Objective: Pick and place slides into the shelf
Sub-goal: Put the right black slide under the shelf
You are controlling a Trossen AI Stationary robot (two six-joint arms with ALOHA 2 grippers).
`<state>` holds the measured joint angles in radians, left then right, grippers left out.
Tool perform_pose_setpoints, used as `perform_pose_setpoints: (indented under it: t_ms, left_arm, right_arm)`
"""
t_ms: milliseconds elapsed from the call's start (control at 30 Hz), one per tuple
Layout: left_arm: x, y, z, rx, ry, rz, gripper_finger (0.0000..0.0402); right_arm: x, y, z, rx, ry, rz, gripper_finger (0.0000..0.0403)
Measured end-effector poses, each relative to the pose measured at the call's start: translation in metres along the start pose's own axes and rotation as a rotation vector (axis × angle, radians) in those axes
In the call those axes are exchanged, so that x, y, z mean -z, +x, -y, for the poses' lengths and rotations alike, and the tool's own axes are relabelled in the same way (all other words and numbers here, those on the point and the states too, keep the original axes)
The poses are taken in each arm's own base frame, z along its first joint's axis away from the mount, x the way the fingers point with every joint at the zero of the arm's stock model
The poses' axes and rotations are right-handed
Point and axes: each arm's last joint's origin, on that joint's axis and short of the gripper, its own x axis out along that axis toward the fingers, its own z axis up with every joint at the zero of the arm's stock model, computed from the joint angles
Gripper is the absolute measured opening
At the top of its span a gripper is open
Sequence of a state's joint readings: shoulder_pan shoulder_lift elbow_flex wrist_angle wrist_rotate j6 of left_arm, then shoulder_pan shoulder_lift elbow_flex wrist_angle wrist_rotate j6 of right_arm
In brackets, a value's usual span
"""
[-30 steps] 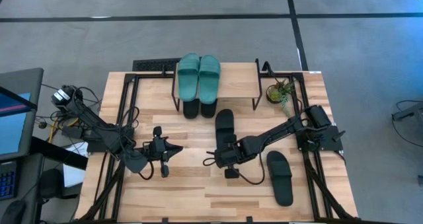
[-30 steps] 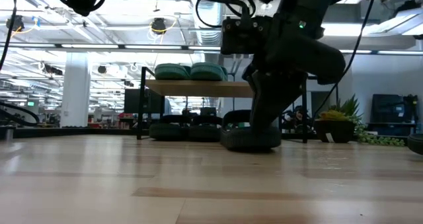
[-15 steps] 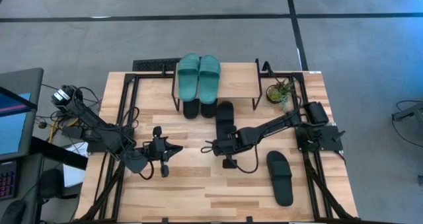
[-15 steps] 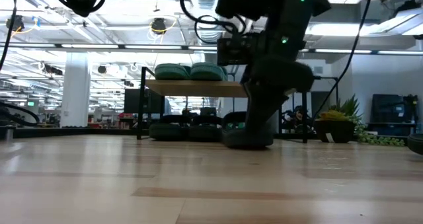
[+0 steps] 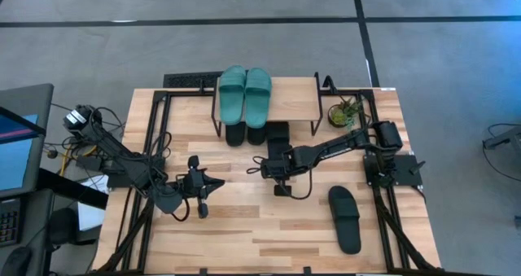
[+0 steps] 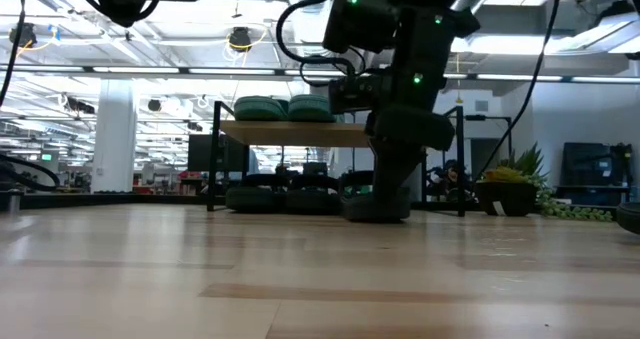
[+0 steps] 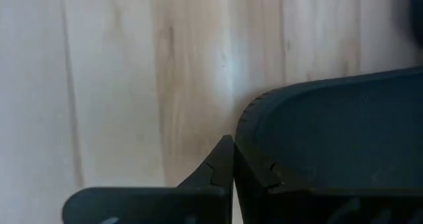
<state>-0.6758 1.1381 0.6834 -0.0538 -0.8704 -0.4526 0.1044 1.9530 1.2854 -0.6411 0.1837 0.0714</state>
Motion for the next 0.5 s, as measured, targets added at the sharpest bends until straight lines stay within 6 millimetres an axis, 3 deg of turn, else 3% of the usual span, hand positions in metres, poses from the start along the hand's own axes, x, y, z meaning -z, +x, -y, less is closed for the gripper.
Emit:
perform_pose_setpoints:
  t_ms: [500]
  left_arm:
    - [0.001, 0.0, 0.0, -0.003, 0.004, -0.007, 0.0013]
  right_arm:
    - [0.003, 0.007, 0.04, 0.028, 0.041, -0.05, 0.0]
